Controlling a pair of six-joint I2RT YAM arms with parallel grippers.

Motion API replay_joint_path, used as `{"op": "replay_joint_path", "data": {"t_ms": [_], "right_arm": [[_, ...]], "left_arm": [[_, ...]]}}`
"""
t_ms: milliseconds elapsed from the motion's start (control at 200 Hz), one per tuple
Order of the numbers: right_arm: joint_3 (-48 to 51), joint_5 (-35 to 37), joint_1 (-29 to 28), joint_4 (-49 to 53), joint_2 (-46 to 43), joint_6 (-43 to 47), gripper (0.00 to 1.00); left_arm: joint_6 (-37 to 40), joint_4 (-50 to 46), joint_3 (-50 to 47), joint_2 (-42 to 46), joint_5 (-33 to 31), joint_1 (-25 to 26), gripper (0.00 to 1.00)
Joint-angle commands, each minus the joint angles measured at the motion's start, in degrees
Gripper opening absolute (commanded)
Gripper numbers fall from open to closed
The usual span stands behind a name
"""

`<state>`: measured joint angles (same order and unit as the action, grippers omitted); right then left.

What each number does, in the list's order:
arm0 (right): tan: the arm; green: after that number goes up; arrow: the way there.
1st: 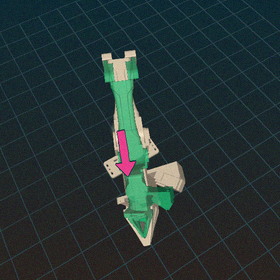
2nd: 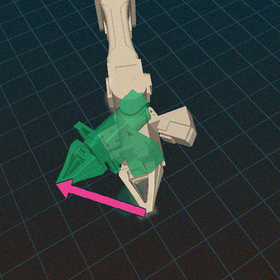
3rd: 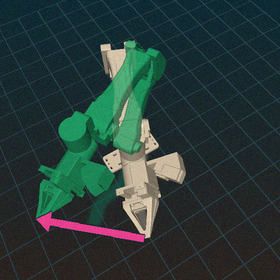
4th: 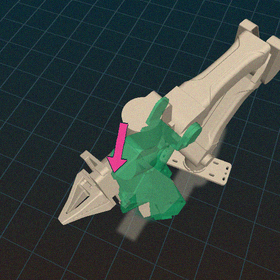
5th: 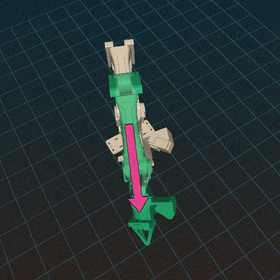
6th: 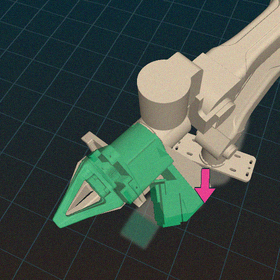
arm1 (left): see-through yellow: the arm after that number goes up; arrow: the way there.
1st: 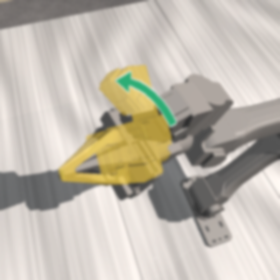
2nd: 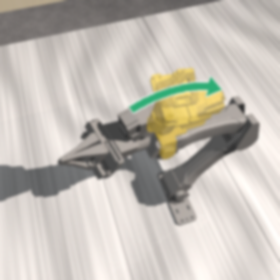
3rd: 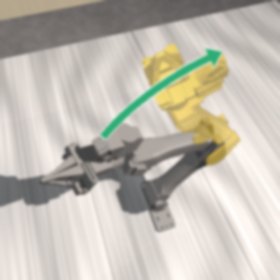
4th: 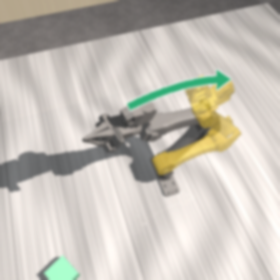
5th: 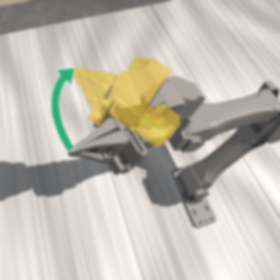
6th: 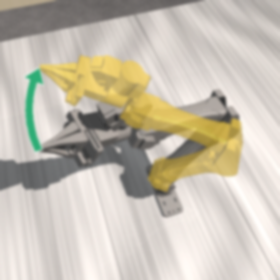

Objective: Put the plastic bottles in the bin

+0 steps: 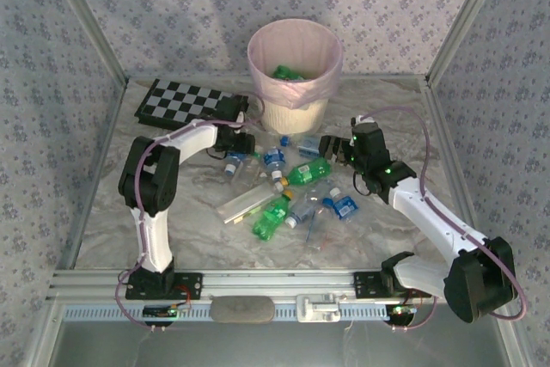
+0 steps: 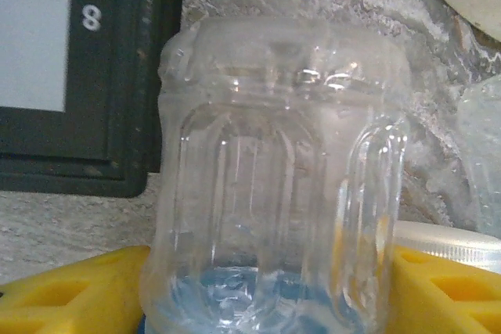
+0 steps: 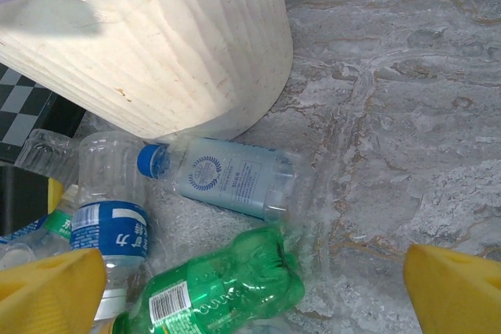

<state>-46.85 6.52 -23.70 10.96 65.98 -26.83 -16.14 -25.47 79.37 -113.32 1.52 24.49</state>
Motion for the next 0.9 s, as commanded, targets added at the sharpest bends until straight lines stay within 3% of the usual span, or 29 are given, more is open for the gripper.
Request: {"op": "replay_joint_path", "data": {"t_ms": [0,210,500,895], "right_arm": [[-0.9,0.8,0.2,0.5,-1.3,-1.1,0.99],[-0.8,1.0,0.1,0.9,-1.8,-1.1,0.99],[0.1,2.1,0.3,1.6,-3.4,-1.1,0.99],[0.7,1.3,0.2,0.3,-2.3,-1.6,0.99]], "left_arm": [[-0.3,-1.7,-0.9,1.2,-1.4,0.8,0.7],[-0.2,-3.3,1.8,-1.9,-2.8,0.8,0.73],[-0.3,-2.3,2.3,-0.6,-4.9,1.0,0.53],[-3.3,2.7,-6.3,15.9,-8.5,1.0,0.53]]}}
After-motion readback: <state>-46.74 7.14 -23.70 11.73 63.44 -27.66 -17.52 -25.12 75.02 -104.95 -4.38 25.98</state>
